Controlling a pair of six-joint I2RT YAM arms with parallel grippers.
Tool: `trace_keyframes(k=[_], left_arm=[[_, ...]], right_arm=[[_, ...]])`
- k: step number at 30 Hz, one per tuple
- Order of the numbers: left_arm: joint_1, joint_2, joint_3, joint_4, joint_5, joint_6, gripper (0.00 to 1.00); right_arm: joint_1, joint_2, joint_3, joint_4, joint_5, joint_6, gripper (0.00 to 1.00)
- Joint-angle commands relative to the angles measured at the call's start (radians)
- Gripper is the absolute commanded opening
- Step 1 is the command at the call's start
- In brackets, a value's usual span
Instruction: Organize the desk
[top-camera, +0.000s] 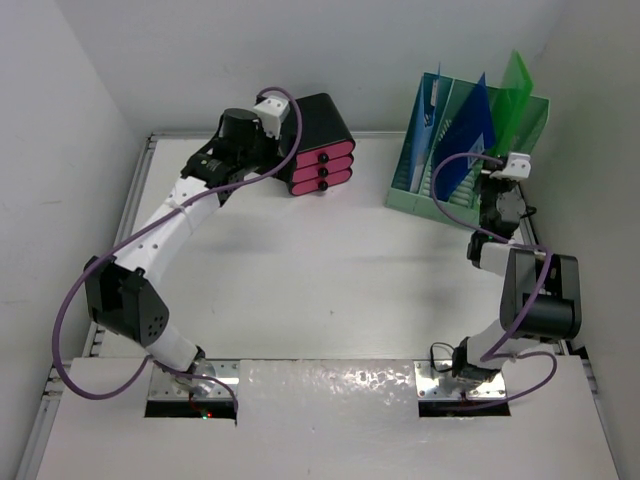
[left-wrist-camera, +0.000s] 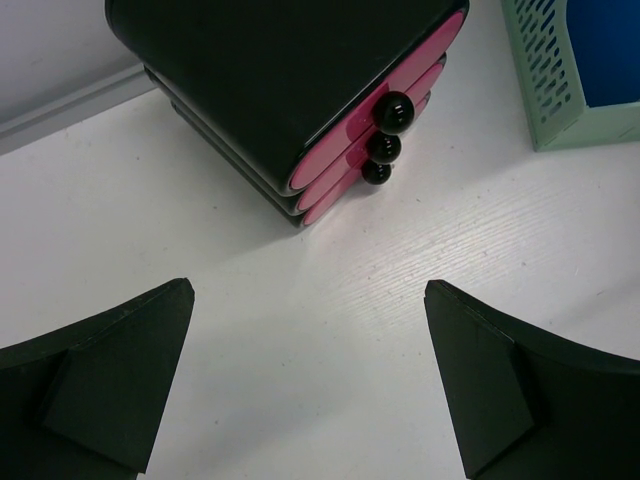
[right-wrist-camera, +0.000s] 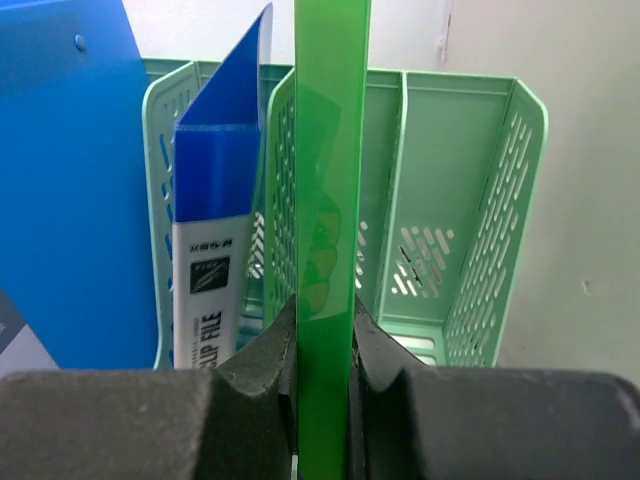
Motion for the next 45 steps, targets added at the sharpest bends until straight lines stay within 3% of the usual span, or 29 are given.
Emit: trace_keyframes(k=[1,13,20,22,24,26,28,30,35,40,45], left_arm=[[0.003,0.003,0.032,0.05,-0.01,0.018,1.0],[0.003,0.02,0.025,0.046,-0.004,0.039,1.0],[0.003,0.015,0.012,0.049,-0.007,0.062,0.99],[0.005,0.018,0.011,0.049,-0.01,0.066,1.0],[0.003,0.02,0.012,0.047,-0.008,0.066,1.0],[0.003,0.02,0.011,0.046,-0.005,0.07,1.0],[0.003,0.021,0.009,0.047,-0.002,0.076,1.0],[0.003,0.03,0.018,0.043,-0.002,0.085,0.99],[0.003,0.035,0.019,0.037,0.003,0.089,1.0],[0.005,0.03,0.002,0.043,0.007,0.092,1.0],[0.012,0.029,0.005,0.046,0.007,0.096,1.0]], right_arm=[[0.015,0.026,0.029,0.243,0.022,-0.008,0.0],[0.018,0.216,-0.006,0.467,-0.036,0.043,0.0],[0.003,0.261,0.037,0.47,-0.119,0.076,0.0],[0.001,0.254,0.048,0.467,-0.16,0.085,0.08],[0.0,0.243,0.042,0.463,-0.159,0.108,0.33],[-0.009,0.209,0.02,0.449,-0.148,0.118,0.41],[-0.02,0.174,0.005,0.417,-0.111,0.118,0.55],[-0.025,0.114,0.015,0.297,-0.105,0.107,0.62],[-0.029,-0.002,0.156,-0.098,-0.116,0.107,0.66],[-0.029,-0.047,0.339,-0.487,-0.045,0.08,0.66],[-0.029,0.055,0.615,-0.775,0.01,0.079,0.6]])
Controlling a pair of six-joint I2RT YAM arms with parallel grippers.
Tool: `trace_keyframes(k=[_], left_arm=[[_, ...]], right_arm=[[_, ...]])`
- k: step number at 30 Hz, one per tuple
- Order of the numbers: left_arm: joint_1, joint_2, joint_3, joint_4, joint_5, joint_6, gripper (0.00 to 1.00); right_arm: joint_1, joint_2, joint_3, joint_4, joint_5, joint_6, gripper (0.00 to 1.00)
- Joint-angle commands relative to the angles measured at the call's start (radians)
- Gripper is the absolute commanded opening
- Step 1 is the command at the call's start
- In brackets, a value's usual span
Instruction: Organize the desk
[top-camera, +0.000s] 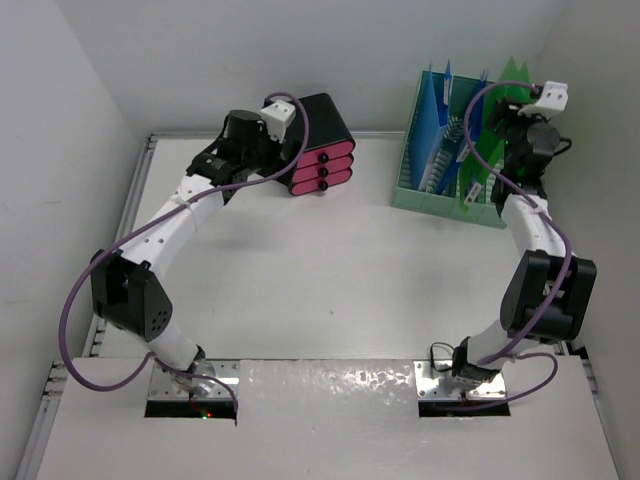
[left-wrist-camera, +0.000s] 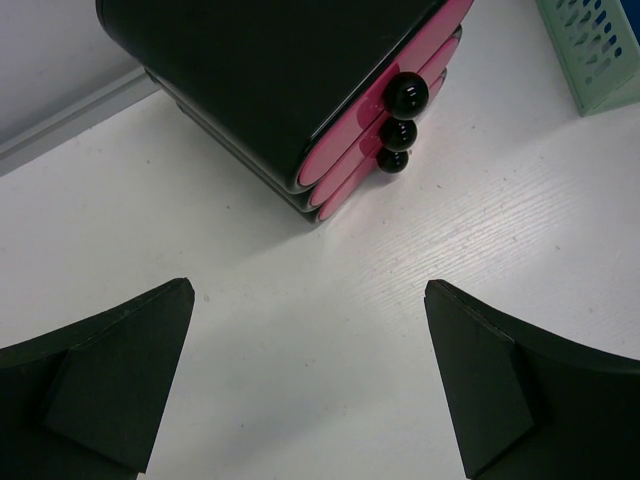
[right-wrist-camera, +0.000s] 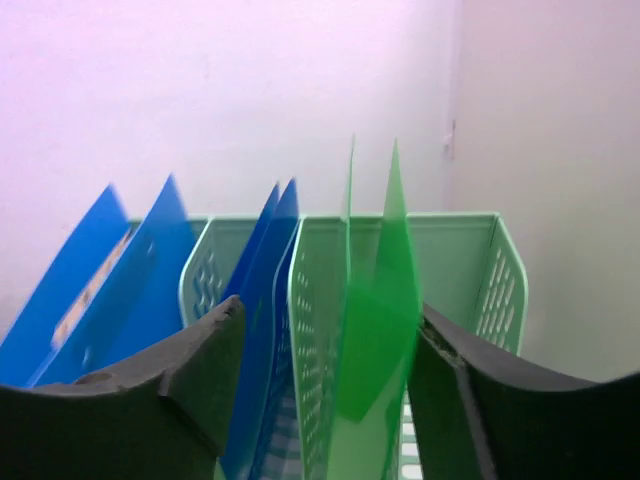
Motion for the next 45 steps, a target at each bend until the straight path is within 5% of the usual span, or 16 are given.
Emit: trace_keyframes(k=[1,7,8,10,13,20,25,32,45], left_arm=[[0.013,-0.007,0.006,0.037,0.011,0.01,1.0],[0.024,-0.022,-0.018,0.042,0.016,0.02,1.0],[0.027,-0.022,-0.02,0.042,0.016,0.02,1.0],[0.029,-0.025,-0.021,0.04,0.022,0.024,0.99],[0.03,-0.027,-0.02,0.04,0.034,0.024,0.99],[0.03,-0.028,-0.02,0.037,0.043,0.029,1.0],[0.03,-0.021,-0.015,0.037,0.043,0.032,1.0],[0.03,0.001,-0.008,0.031,0.042,0.033,1.0],[0.03,-0.001,-0.034,0.033,0.043,0.053,1.0]], right_arm=[[-0.001,0.064,0.119,-0.258,0.048,-0.002,0.57],[-0.001,0.079,0.153,-0.257,0.045,0.015,0.19],[-0.001,0.074,0.156,-0.253,0.042,0.015,0.06],[-0.001,0.062,0.164,-0.238,0.033,0.006,0.0],[-0.001,0.036,0.147,-0.16,0.016,-0.003,0.0],[-0.001,0.007,-0.035,0.411,-0.073,-0.089,0.0],[-0.003,0.041,-0.016,0.538,-0.045,-0.169,0.0],[-0.003,0.125,0.001,0.641,-0.055,-0.077,0.0],[-0.018,0.183,-0.282,0.854,-0.099,-0.008,0.0]])
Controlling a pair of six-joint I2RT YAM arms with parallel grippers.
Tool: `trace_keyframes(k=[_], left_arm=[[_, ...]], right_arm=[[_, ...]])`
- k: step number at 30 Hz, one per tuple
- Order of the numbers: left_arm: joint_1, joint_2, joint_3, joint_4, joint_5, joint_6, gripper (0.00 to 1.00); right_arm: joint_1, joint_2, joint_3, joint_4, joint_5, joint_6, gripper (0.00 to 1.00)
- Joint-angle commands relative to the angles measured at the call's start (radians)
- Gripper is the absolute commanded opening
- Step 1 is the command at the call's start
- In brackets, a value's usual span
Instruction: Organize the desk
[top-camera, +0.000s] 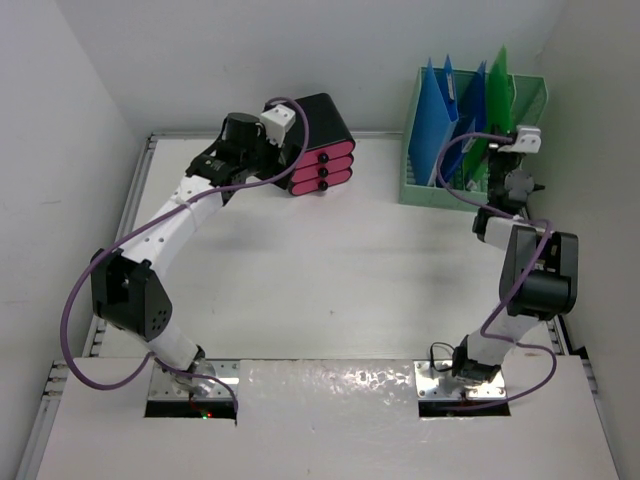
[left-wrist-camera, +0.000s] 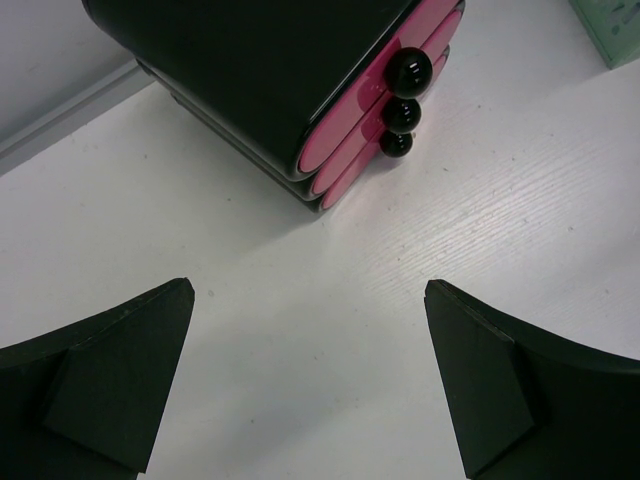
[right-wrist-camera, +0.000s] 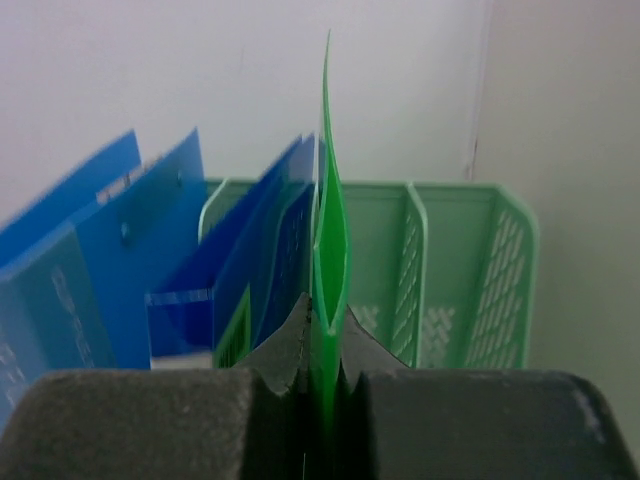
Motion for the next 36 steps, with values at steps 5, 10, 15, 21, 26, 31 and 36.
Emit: trace_keyframes(k=[5,10,15,21,26,31,36], left_arm=[[0.01,-0.001,-0.013,0.034,0.02,0.01,1.0],[0.01,-0.008,-0.013,0.035,0.036,0.004,1.0],[0.01,-0.017,-0.01,0.034,0.042,0.006,1.0],[0.01,-0.022,-0.004,0.028,0.043,0.006,1.0],[0.01,-0.025,0.01,0.009,0.045,0.013,1.0],[0.01,-0.045,0.02,0.0,0.037,0.007,0.99],[0.01,-0.083,0.01,-0.027,-0.003,-0.004,1.0]], right_arm=[[-0.008,-0.038,-0.147,0.215,-0.029,0.086,0.0],[-0.005,-0.142,-0.227,0.129,-0.019,0.084,0.0],[-0.006,-0.203,-0.195,-0.077,0.058,0.023,0.05],[-0.006,-0.294,-0.152,-0.217,0.15,0.038,0.44],[-0.006,-0.423,-0.086,-0.435,0.28,-0.009,0.66],[-0.006,-0.603,0.066,-0.882,0.348,0.0,0.82],[-0.006,-0.737,0.177,-1.444,0.284,0.099,0.99]])
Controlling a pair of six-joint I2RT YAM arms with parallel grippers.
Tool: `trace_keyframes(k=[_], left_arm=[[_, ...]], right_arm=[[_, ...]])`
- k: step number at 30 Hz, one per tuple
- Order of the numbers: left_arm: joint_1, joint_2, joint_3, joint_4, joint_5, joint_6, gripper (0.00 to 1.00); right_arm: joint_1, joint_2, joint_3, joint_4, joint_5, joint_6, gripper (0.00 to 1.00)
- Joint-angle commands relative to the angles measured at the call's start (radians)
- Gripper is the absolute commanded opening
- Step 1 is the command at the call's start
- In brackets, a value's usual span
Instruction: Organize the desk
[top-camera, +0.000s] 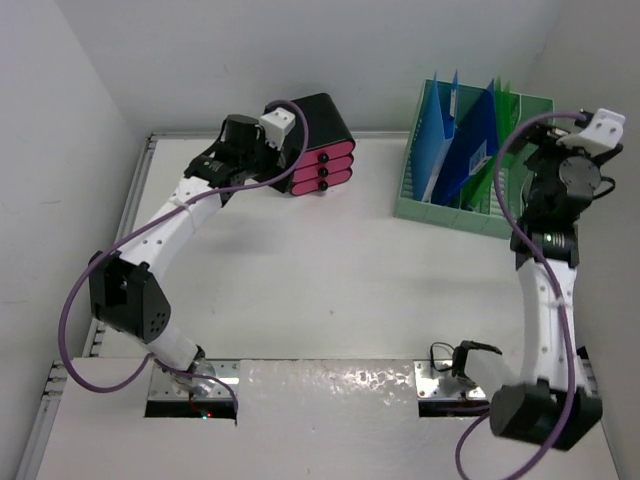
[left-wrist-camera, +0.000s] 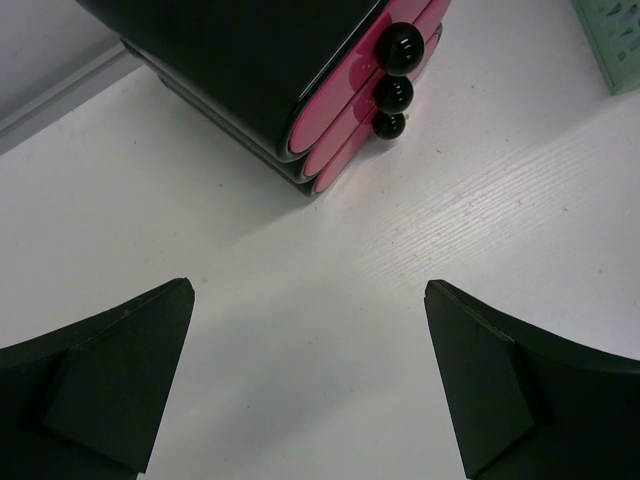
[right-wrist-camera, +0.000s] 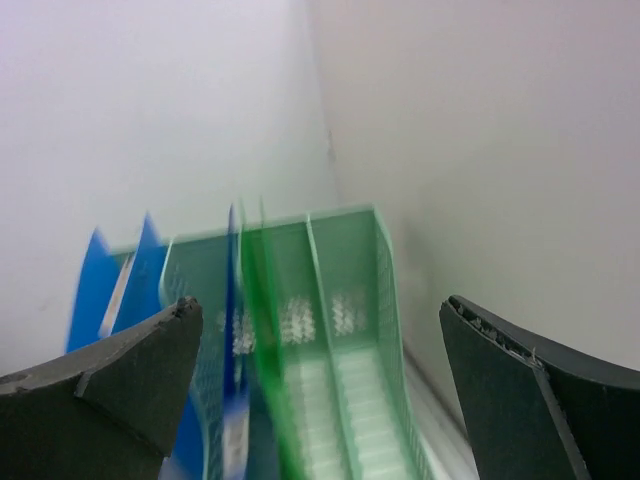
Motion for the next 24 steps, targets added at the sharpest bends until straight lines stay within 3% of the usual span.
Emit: trace_keyframes(k=[1,5,10,20,24], left_arm=[[0.009,-0.088,0.008,0.001,-0.03,-0.006,1.0],[0.009,-0.179,-0.108,0.027,-0.053,0.0,1.0],[0.035,-0.26,-0.229,0.015,-0.115,-0.009,1.0],[0.262,-0.345,-0.571,0.167,-0.113,-0.026,1.0],[0.295,-0.345,-0.651,0.248,-0.148,-0.014,1.0]], right_arm=[[0.0,-0.123,-0.045,-0.412,-0.037,0.072,0.99],[0.0,-0.383,-0.386,-0.398,-0.045,0.113,0.99],[0.0,-0.513,-0.628,-0.45,-0.072,0.185,0.99],[0.0,-0.611,-0.861,-0.463,-0.125,0.29,0.99],[0.0,-0.636,-0.921,-0.452,-0.027,0.343,0.99]])
